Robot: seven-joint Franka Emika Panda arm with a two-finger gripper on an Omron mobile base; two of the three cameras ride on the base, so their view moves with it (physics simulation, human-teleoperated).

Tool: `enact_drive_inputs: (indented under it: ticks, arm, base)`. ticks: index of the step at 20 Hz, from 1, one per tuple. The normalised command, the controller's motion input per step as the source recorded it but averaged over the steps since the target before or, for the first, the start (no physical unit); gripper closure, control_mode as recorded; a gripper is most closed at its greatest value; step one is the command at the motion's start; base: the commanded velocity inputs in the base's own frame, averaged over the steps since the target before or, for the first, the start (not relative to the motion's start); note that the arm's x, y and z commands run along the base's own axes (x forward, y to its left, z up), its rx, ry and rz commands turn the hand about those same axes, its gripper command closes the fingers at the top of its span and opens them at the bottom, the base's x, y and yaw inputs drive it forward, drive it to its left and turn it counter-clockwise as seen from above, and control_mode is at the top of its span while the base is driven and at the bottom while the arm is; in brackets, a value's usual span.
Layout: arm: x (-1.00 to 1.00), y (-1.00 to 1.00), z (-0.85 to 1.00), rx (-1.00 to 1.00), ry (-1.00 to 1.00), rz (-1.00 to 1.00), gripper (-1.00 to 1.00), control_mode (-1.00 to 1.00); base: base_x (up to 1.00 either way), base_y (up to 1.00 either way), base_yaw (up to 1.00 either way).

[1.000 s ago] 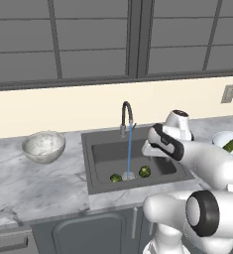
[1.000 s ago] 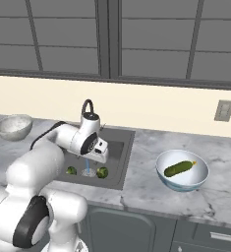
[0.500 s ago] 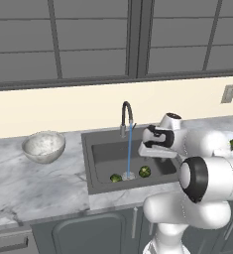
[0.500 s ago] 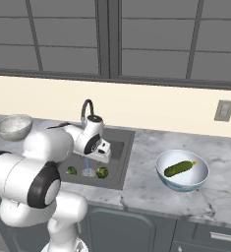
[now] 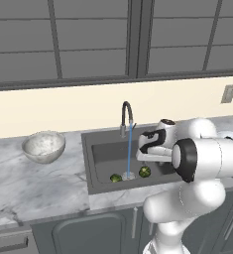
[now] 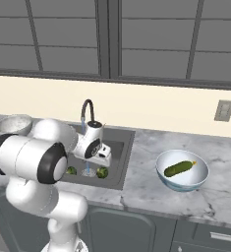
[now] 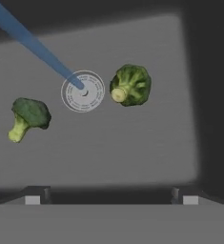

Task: Pick the broccolis from the sink and place them in one bowl. Place the cucumber in the other bowl. Then turn off the sink faucet.

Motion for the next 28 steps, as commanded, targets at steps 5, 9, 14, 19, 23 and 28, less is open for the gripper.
enact_drive_inputs:
  ticks: [5,9,14,19,23,28]
  arm:
    - [0.25,0.0,-0.25,0.0,0.0,-0.01,-1.0,-1.0]
    - [0.21,0.0,-0.29,0.0,0.0,-0.01,-1.0,-1.0]
    - [0.13,-0.01,-0.33,0.0,0.0,-0.02,-1.0,-1.0]
    - [0.18,0.0,-0.38,0.0,0.0,-0.01,-1.0,-1.0]
    - [0.21,0.0,-0.34,0.0,0.0,-0.02,-1.0,-1.0]
    - [0.25,-0.02,-0.35,0.0,0.0,-0.02,-1.0,-1.0]
  base:
    - [0.0,0.0,0.0]
    - [0.0,0.0,0.0]
    - [0.0,0.0,0.0]
    - [0.0,0.0,0.0]
    - [0.0,0.0,0.0]
    - [0.0,0.0,0.0]
